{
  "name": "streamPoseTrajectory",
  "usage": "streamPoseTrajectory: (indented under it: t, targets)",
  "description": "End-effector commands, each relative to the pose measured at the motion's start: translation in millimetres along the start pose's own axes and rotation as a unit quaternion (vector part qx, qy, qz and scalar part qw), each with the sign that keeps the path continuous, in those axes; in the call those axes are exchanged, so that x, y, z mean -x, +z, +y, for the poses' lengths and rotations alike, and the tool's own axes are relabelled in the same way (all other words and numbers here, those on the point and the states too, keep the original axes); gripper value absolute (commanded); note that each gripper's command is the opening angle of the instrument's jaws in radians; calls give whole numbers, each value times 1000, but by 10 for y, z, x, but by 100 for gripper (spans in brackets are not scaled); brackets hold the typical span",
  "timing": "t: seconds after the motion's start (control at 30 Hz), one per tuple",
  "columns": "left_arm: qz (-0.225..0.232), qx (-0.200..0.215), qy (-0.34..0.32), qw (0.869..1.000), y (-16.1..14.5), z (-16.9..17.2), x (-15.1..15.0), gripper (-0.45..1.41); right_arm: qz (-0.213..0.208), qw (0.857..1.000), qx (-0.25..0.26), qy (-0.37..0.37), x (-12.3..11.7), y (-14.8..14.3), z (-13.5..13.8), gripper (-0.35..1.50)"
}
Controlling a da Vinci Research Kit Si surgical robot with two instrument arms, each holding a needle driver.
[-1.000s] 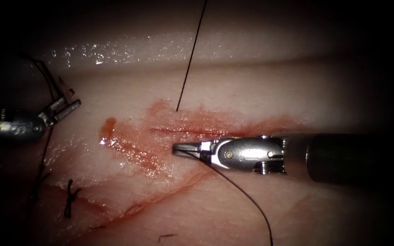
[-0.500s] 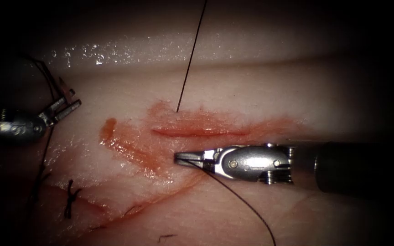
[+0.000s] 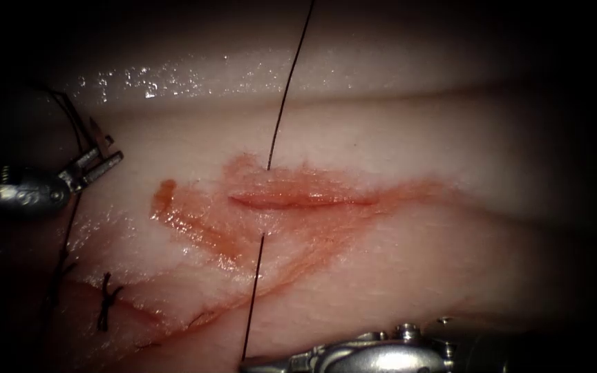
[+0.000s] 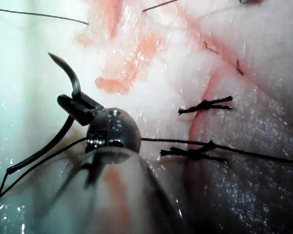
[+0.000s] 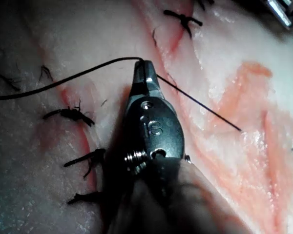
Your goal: Wound Closure
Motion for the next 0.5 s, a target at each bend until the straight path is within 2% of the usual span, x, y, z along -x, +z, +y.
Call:
streamPoseTrajectory:
  t: [0.03,0.2,0.23,0.33,0.5]
  targets:
    - [1,0,0,1000,7,5,2,-45,-1,1000,-20,-6,-24,22,-12,-35]
    - [2,1,0,1000,7,5,2,-45,-1,998,-61,-17,-67,44,-30,-35]
    - [2,1,0,1000,7,5,1,-45,-1,996,-84,-19,-81,54,-37,-35]
    - [1,1,0,1000,6,5,1,-45,-1,992,-122,-25,-94,69,-49,-35]
    - [2,1,0,1000,6,5,2,-45,20,986,-164,-34,-103,83,-62,-35]
